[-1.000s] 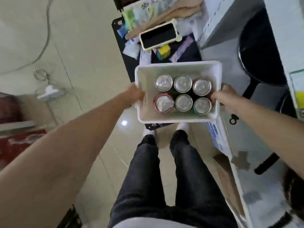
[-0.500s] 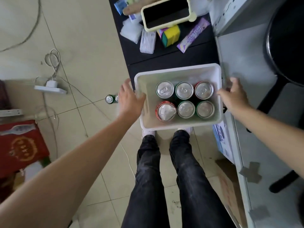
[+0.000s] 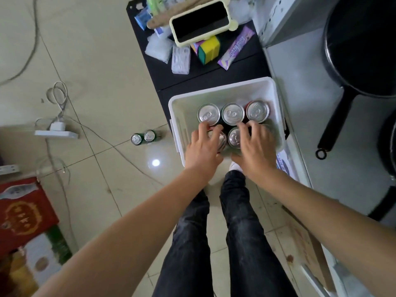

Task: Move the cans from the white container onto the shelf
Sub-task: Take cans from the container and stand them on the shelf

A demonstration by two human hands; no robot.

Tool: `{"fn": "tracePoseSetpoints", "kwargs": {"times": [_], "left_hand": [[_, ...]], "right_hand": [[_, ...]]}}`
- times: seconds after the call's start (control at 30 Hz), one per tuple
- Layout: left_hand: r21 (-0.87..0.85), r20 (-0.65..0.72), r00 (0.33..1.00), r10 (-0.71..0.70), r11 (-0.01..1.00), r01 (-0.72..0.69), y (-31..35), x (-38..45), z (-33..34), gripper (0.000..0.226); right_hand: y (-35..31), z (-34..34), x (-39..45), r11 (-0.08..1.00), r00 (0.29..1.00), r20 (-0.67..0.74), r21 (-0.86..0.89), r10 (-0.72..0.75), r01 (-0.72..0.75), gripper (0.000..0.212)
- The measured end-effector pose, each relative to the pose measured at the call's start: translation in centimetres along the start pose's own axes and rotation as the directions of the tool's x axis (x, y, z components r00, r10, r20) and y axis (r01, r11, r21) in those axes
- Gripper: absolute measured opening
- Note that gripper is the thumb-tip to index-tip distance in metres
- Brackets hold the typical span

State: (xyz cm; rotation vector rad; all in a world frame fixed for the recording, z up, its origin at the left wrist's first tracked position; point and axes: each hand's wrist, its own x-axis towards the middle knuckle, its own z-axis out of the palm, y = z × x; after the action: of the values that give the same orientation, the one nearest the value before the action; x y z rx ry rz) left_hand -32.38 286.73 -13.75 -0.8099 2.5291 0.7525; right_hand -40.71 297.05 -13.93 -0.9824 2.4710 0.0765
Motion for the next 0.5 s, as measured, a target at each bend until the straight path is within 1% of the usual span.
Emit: {"fn": "tracePoseSetpoints", "kwargs": {"times": [0.1, 0.27, 0.33, 0.4, 0.5], "left_hand": [[0.048, 0.003, 0.999, 0.049, 0.998, -0.049, -0.6, 0.1, 0.1, 0.068], [0.101, -0.002, 0.986, 0.164, 0.981, -0.163, -1.5, 0.9, 0.0, 0.065], [0.12, 0.02, 0.976, 0.216, 0.969, -0.217, -1.8, 1.2, -0.8, 0.066], [0.136, 0.047, 0.971, 0.236, 0.961, -0.24, -1.8, 1.1, -1.8, 0.066], [0.195, 0.111, 0.956, 0.272, 0.937, -0.289, 0.2, 0.8, -5.1, 0.064]], "right_hand": [[0.1, 0.7, 0.4, 0.998, 0.998, -0.031, -0.01, 0.056, -0.056, 0.085], [-0.2, 1.6, 1.3, 0.998, 0.989, -0.138, 0.028, 0.052, -0.048, 0.087], [0.0, 1.1, 1.2, 0.999, 0.986, -0.166, 0.027, 0.025, -0.021, 0.083], [0.3, 0.3, 0.6, 0.999, 0.978, -0.211, 0.039, -0.008, 0.017, 0.076], [0.4, -3.0, -0.9, 0.986, 0.979, -0.201, 0.166, 0.022, 0.012, 0.067]]}}
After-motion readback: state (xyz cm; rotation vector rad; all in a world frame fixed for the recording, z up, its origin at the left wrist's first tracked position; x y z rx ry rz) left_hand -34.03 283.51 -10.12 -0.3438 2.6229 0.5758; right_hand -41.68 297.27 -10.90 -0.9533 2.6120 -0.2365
